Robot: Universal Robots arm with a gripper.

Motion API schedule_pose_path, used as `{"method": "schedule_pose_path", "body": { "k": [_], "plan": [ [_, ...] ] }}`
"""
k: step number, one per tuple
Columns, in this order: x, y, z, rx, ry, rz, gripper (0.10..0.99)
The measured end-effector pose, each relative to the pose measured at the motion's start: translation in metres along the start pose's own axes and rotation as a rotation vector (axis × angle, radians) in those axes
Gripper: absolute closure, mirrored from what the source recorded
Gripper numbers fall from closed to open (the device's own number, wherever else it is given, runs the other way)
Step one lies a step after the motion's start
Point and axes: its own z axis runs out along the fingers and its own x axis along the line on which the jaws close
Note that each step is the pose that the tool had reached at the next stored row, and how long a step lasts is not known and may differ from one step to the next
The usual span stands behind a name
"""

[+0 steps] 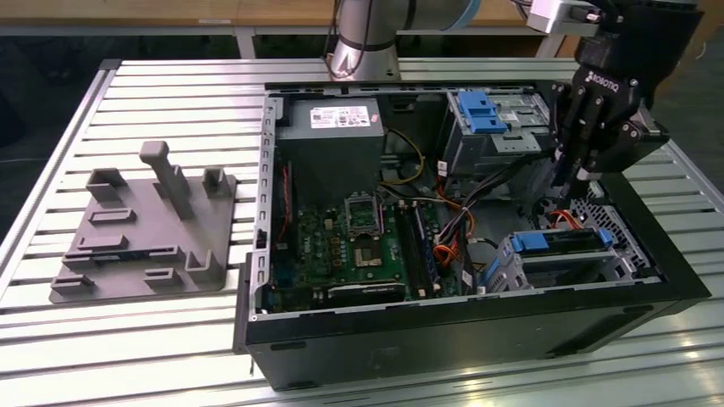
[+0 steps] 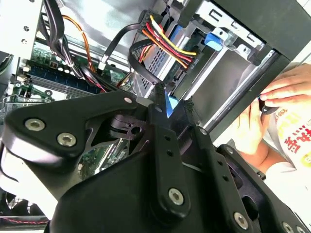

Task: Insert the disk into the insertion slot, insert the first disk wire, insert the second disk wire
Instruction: 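Insert the second disk wire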

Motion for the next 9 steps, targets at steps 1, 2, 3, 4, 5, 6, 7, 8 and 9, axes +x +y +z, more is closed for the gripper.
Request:
{"method": "schedule_pose_path", "body": {
  "k": [1,2,3,4,5,6,7,8,9],
  "plan": [
    [0.0000,0.0000,-0.0001,0.000,0.0003,0.000,0.784],
    [-0.0003,0.0001,-0.0002,0.000,0.0014,0.000,0.784],
    [-0.0013,0.0001,-0.0005,0.000,0.0030,0.000,0.784],
    [-0.0023,0.0002,-0.0007,0.000,0.0047,0.000,0.784],
    [-0.0031,0.0002,-0.0008,0.000,0.0087,0.001,0.784],
    [-0.0037,0.0002,-0.0008,0.000,0.0136,0.001,0.784],
    [-0.0042,0.0002,-0.0006,0.000,0.0178,0.001,0.784],
    [-0.0046,0.0002,-0.0005,0.000,0.0217,0.001,0.784],
    [-0.0049,0.0002,-0.0003,0.000,0.0258,0.001,0.784]
  ]
}}
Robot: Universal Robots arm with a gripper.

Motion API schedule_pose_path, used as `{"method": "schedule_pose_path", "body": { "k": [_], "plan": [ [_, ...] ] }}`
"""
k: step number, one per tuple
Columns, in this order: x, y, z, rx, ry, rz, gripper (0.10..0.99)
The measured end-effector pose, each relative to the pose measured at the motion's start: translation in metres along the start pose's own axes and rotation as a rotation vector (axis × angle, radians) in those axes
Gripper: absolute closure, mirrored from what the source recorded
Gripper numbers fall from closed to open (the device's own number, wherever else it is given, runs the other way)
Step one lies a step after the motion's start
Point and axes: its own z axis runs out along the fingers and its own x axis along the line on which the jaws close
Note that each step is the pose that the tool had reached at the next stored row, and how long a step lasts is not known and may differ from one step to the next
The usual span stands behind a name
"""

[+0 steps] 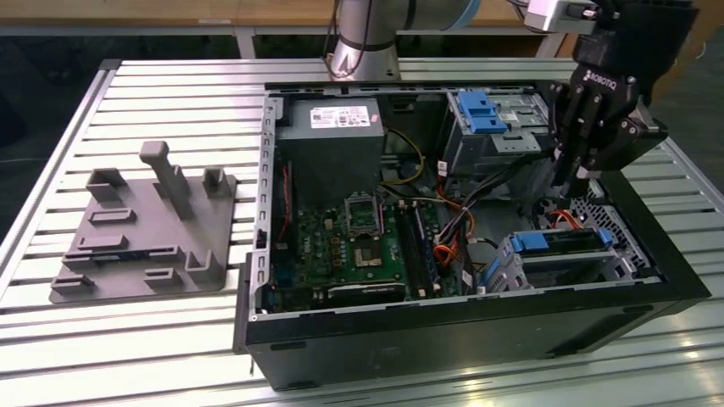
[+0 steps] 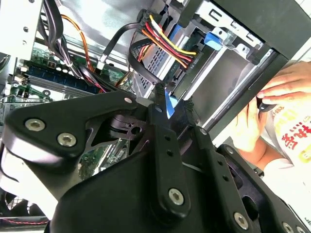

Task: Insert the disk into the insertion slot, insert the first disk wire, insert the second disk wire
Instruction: 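Insert the second disk wire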

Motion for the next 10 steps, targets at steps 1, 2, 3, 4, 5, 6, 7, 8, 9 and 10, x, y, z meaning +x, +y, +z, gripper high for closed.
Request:
{"method": "schedule_pose_path", "body": {
  "k": [1,2,3,4,5,6,7,8,9,10],
  "plan": [
    [-0.0003,0.0000,0.0003,0.000,0.0045,0.000,0.784],
    [-0.0007,0.0000,0.0004,0.000,0.0096,0.000,0.784],
    [-0.0013,0.0000,0.0007,0.000,0.0150,0.000,0.784],
    [-0.0018,0.0000,0.0011,0.000,0.0192,0.001,0.784],
    [-0.0022,-0.0001,0.0016,0.000,0.0237,0.001,0.784],
    [-0.0026,-0.0001,0.0021,0.000,0.0281,0.001,0.784],
    [-0.0028,-0.0001,0.0027,0.000,0.0322,0.001,0.784],
    [-0.0031,-0.0001,0.0034,0.000,0.0357,0.001,0.784],
    [-0.0033,-0.0002,0.0039,0.000,0.0389,0.001,0.784],
    [-0.0034,-0.0002,0.0044,0.000,0.0412,0.002,0.784]
  ]
}}
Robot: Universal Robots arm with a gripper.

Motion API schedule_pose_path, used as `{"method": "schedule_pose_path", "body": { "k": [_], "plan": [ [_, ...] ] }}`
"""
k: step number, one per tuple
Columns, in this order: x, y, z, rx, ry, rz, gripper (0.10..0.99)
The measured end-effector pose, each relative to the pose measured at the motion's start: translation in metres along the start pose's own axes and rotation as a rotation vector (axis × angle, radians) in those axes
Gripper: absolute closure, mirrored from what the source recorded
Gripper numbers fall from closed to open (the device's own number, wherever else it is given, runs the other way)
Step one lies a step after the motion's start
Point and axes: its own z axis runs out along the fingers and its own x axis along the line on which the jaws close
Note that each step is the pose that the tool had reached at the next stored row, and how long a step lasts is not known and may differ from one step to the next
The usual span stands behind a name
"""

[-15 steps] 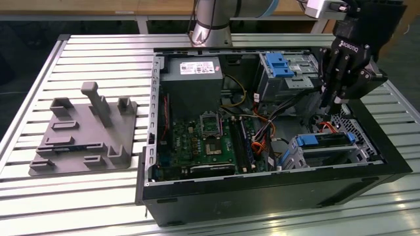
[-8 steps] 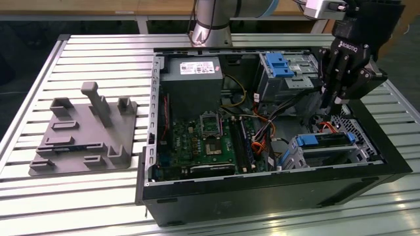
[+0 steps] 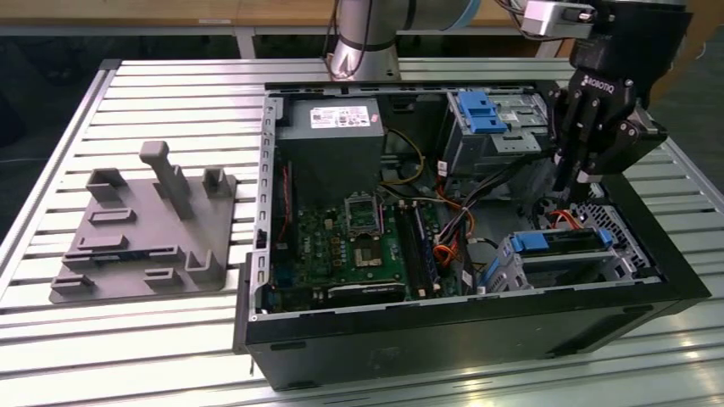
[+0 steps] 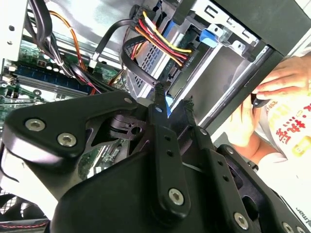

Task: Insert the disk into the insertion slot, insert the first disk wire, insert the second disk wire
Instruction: 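Insert the second disk wire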

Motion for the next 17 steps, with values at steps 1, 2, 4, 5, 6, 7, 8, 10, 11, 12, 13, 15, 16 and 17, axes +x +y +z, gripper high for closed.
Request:
{"method": "schedule_pose_path", "body": {
  "k": [1,2,4,5,6,7,8,10,11,12,13,15,16,17],
  "plan": [
    [-0.0002,0.0000,0.0005,0.000,0.0015,0.000,0.784],
    [-0.0005,-0.0001,0.0013,0.000,0.0024,0.000,0.784],
    [-0.0011,-0.0001,0.0029,0.000,0.0030,0.000,0.784],
    [-0.0015,-0.0001,0.0038,0.000,0.0032,0.000,0.784],
    [-0.0018,-0.0001,0.0047,0.000,0.0034,0.000,0.784],
    [-0.0021,0.0000,0.0055,0.000,0.0035,0.000,0.784],
    [-0.0024,-0.0001,0.0063,0.000,0.0036,0.000,0.784],
    [-0.0029,-0.0001,0.0075,0.000,0.0037,0.000,0.784],
    [-0.0030,-0.0001,0.0079,0.000,0.0037,0.000,0.784],
    [-0.0031,-0.0001,0.0081,0.000,0.0040,-0.001,0.784],
    [-0.0032,-0.0001,0.0083,0.001,0.0042,-0.002,0.784],
    [-0.0034,-0.0001,0.0088,0.002,0.0047,-0.006,0.784],
    [-0.0034,-0.0001,0.0089,0.003,0.0051,-0.008,0.784],
    [-0.0035,-0.0001,0.0092,0.004,0.0052,-0.010,0.784]
  ]
}}
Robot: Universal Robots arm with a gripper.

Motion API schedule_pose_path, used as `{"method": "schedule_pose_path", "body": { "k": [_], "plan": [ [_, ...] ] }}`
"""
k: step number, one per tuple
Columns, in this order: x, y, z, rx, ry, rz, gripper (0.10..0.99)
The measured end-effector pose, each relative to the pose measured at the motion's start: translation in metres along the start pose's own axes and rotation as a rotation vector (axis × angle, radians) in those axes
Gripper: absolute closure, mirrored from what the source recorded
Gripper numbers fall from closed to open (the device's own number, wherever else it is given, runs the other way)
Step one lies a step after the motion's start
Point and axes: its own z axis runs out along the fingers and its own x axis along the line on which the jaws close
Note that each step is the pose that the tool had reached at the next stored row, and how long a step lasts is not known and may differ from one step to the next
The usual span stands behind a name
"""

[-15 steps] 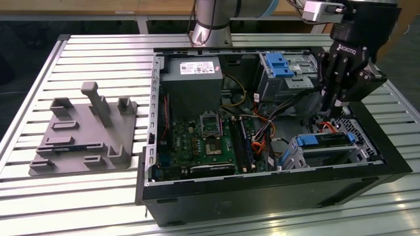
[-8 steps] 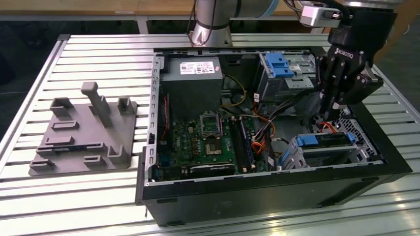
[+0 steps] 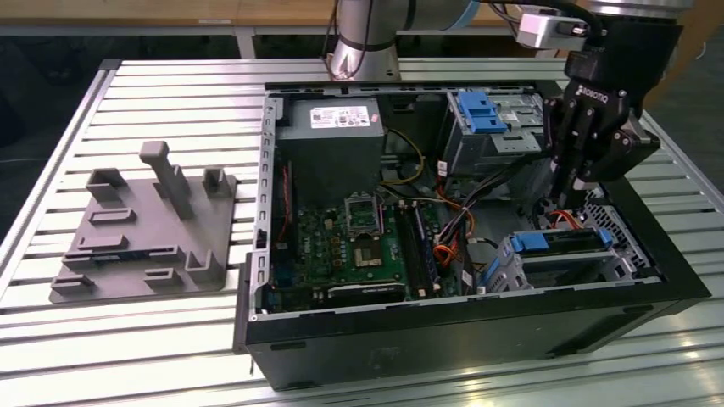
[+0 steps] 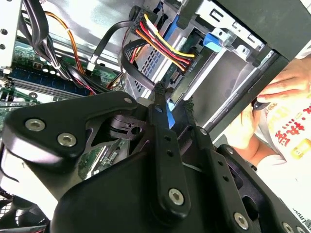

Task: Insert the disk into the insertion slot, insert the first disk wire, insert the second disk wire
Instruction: 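Insert the second disk wire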

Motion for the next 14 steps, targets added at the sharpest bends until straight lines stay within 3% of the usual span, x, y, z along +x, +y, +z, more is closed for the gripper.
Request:
{"method": "schedule_pose_path", "body": {
  "k": [11,13,14],
  "plan": [
    [-0.0014,-0.0001,0.0022,0.002,0.0027,-0.005,0.784],
    [-0.0017,-0.0001,0.0025,0.002,0.0043,-0.006,0.804],
    [-0.0018,-0.0001,0.0028,0.002,0.0048,-0.006,0.867]
  ]
}}
